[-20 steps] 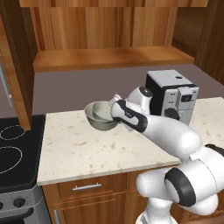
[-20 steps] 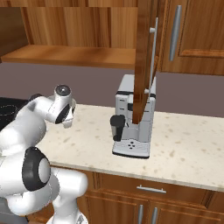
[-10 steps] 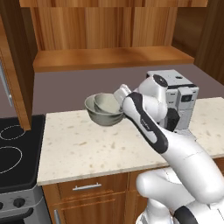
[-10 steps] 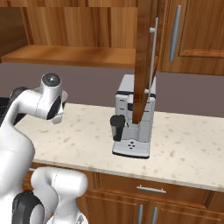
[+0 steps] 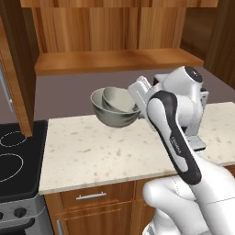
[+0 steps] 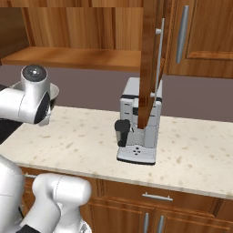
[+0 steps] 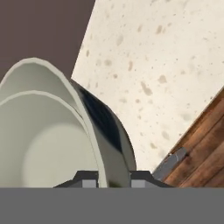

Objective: Pick up the bowls on the counter and stack them on top of one another in the open cabinet. Place the smaller bowl on top of the larger bowl.

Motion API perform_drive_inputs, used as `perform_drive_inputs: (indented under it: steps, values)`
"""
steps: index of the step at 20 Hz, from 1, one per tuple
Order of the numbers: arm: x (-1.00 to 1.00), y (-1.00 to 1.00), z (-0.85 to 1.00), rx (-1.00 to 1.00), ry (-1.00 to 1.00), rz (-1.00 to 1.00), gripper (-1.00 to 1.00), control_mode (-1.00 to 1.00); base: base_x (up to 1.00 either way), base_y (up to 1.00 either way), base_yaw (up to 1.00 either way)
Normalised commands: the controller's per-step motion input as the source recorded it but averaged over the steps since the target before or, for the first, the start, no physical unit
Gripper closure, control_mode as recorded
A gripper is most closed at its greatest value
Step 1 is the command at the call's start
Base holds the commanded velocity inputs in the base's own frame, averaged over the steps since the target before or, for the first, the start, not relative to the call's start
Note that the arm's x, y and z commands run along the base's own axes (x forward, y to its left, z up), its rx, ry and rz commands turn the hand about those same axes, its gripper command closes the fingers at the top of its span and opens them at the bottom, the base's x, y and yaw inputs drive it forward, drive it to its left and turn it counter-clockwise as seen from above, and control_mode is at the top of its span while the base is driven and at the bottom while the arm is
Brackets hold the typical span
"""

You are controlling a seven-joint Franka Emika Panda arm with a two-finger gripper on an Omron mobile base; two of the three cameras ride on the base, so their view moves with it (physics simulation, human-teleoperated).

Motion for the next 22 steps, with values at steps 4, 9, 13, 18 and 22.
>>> perform_drive_inputs:
  steps: [4,9,13,18,22]
  values:
    - [-0.74,-0.12,0.7,0.0,-0.11,0.0,1.0,-1.0,0.0,0.0,0.0]
    - [-0.68,-0.14,0.83,0.0,-0.17,0.0,1.0,-1.0,0.0,0.0,0.0]
    - [-0.37,-0.15,0.86,0.0,-0.24,0.0,1.0,-1.0,0.0,0.0,0.0]
    - [-0.01,-0.15,0.62,0.0,-0.16,0.03,1.0,-1.0,0.0,0.0,0.0]
    - [0.11,-0.2,0.39,-0.01,-0.11,0.01,1.0,-1.0,0.0,0.0,0.0]
